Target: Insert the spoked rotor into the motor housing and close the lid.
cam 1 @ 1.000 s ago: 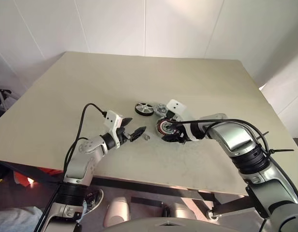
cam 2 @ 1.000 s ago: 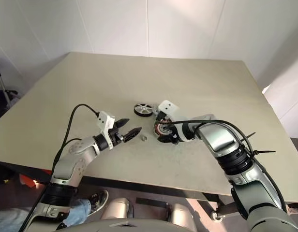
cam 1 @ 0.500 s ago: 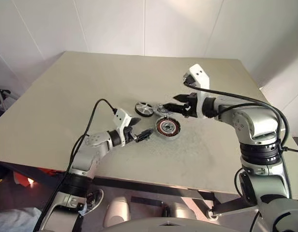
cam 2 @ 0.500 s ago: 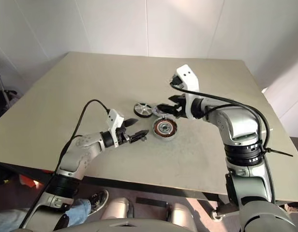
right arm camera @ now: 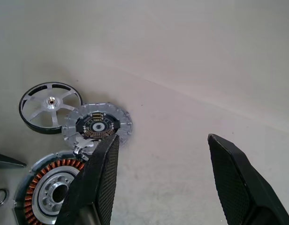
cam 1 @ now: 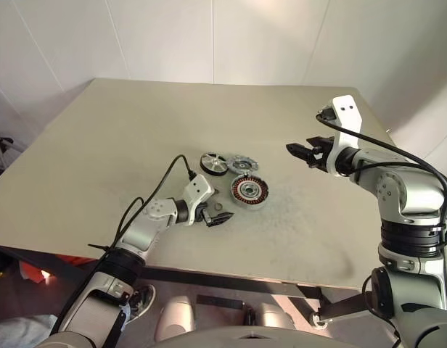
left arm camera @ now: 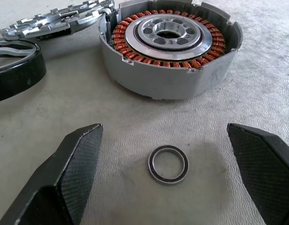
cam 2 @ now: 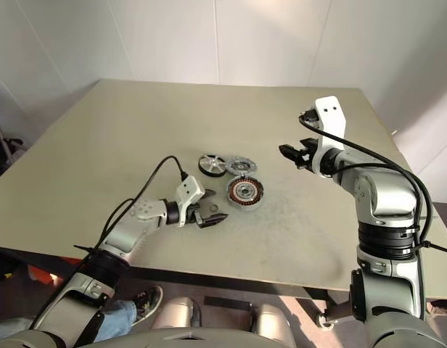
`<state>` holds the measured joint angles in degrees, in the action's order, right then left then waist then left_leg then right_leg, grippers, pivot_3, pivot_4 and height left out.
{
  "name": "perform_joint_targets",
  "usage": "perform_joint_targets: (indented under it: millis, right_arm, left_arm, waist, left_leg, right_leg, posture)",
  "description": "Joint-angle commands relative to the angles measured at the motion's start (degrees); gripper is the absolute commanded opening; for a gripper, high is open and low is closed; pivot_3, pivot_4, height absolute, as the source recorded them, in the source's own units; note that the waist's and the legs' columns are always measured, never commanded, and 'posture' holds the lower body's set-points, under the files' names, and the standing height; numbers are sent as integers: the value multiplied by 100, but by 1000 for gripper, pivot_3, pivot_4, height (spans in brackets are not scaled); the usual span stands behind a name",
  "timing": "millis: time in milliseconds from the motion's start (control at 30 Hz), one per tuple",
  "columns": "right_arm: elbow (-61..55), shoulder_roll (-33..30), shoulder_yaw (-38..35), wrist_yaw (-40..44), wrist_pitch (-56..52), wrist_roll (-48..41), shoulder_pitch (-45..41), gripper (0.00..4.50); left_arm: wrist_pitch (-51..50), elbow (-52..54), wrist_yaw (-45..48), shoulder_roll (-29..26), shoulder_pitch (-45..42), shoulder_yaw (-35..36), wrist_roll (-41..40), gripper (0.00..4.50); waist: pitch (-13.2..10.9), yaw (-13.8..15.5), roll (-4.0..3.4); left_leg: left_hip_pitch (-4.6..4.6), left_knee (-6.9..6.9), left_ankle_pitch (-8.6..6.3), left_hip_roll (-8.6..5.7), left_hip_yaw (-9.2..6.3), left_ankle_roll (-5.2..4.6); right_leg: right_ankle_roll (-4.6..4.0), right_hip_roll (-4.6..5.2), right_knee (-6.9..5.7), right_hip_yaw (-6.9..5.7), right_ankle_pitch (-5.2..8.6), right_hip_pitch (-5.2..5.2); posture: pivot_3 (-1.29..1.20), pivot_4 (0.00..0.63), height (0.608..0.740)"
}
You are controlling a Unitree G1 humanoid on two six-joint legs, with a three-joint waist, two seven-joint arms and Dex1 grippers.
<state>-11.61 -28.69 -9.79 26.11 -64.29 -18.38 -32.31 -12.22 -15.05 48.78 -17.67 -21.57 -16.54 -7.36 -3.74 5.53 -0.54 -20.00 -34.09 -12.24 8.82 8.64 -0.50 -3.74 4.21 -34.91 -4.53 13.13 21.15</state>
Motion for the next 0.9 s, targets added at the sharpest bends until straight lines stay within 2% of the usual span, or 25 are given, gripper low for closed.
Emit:
perform_joint_targets:
  millis: [33, 267, 367, 433, 567, 900]
  right_arm:
    - [47, 73, 48, -96, 254, -6, -61, 3357]
    - [134, 109, 93, -164, 346, -48, -63, 3357]
    - [133, 83, 86, -167, 339, -57, -65, 3395]
    - [117, 60, 77, -164, 322, -61, -67, 3395]
    - [70, 33, 86, -176, 274, -59, -107, 3395]
    - [74, -22, 125, -173, 199, -53, -164, 3395]
  left_arm:
    - [144, -58, 137, -186, 39, 57, 85, 4500]
    - [316, -371, 109, -232, 120, 0, 232, 4500]
    - [370, -470, 33, -135, 149, -68, 304, 3904]
    - [375, -457, -22, -56, 170, -117, 340, 3340]
    - [321, -432, -13, 26, 174, -173, 372, 3340]
    - [266, -364, 13, 42, 191, -245, 471, 3340]
  waist:
    - [0, 0, -1]
    - [2, -3, -5]
    - [11, 0, -19]
    - [15, 4, -26]
    - [23, 10, -38]
    - [38, 20, -60]
  left_leg:
    - [0, 0, 0, 0, 0, 0]
    - [2, 1, 0, 1, 2, 0]
    - [9, 1, 0, 0, 2, 1]
    - [17, 0, 0, 0, 2, 1]
    - [33, 1, -1, 0, 3, -1]
    - [33, 0, 0, -2, 3, -1]
  right_leg:
    - [0, 0, 0, 0, 0, 0]
    - [0, 0, 0, 0, 0, -2]
    - [0, 0, -1, 0, 0, -9]
    - [0, 1, 0, 1, 0, -18]
    - [35, 1, 0, 1, 20, -34]
    - [37, 3, 1, 1, 21, -36]
  posture:
    - [0, 0, 740]
    - [0, 0, 740]
    - [0, 0, 740]
    - [0, 0, 740]
    - [0, 0, 740]
    - [0, 0, 740]
